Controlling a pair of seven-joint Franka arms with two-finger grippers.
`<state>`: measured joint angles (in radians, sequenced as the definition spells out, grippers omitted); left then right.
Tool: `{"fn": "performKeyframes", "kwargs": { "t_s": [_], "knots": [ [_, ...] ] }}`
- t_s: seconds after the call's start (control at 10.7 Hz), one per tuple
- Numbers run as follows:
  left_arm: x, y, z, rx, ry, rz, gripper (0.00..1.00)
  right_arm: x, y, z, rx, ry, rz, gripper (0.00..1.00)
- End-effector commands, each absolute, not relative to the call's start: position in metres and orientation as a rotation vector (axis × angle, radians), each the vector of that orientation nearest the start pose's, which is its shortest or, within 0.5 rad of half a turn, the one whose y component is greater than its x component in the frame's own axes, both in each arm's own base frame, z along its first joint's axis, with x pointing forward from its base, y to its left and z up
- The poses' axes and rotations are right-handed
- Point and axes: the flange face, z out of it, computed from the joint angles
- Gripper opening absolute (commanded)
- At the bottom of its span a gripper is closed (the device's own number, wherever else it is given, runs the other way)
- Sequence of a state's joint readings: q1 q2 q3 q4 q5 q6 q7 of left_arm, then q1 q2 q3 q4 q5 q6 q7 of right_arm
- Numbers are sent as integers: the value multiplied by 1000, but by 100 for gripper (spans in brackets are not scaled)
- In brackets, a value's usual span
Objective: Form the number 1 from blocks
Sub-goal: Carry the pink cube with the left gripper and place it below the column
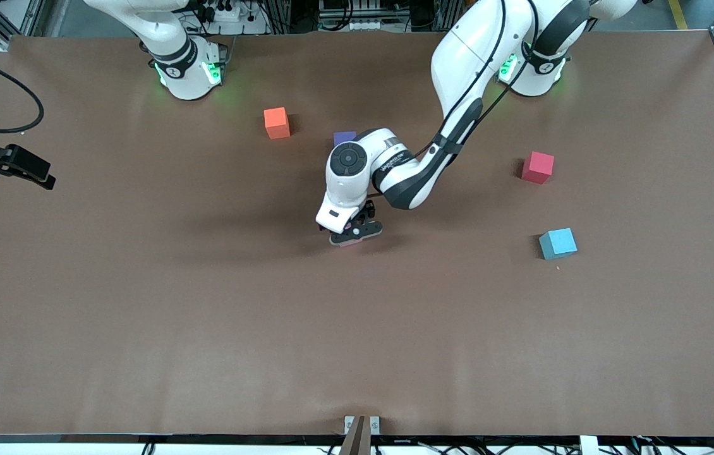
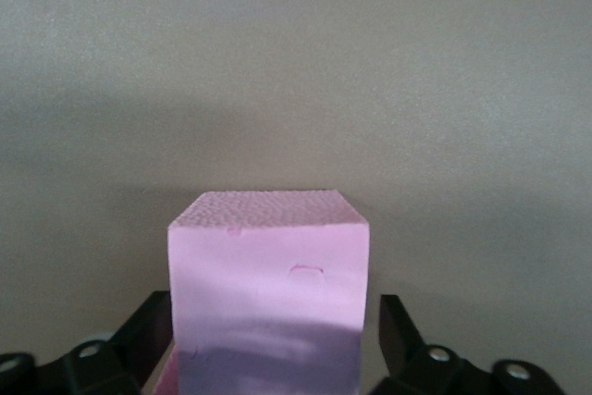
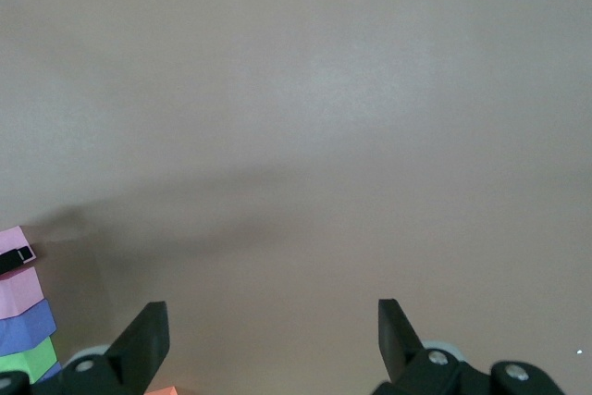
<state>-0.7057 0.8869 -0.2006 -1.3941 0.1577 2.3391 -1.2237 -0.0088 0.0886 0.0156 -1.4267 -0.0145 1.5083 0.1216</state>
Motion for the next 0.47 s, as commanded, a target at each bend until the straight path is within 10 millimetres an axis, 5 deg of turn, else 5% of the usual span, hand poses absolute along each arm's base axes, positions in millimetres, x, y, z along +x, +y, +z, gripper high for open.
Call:
{"fn": "performKeyframes", "kwargs": {
  "t_s": [0.0, 0.37],
  "knots": [
    [481, -562, 196, -3187, -483, -45, 100, 577, -1, 639, -3149, 212, 13, 100],
    [497, -548, 237, -3157, -516, -80, 100, 577, 0, 641, -3156, 189, 8, 100]
  ]
}}
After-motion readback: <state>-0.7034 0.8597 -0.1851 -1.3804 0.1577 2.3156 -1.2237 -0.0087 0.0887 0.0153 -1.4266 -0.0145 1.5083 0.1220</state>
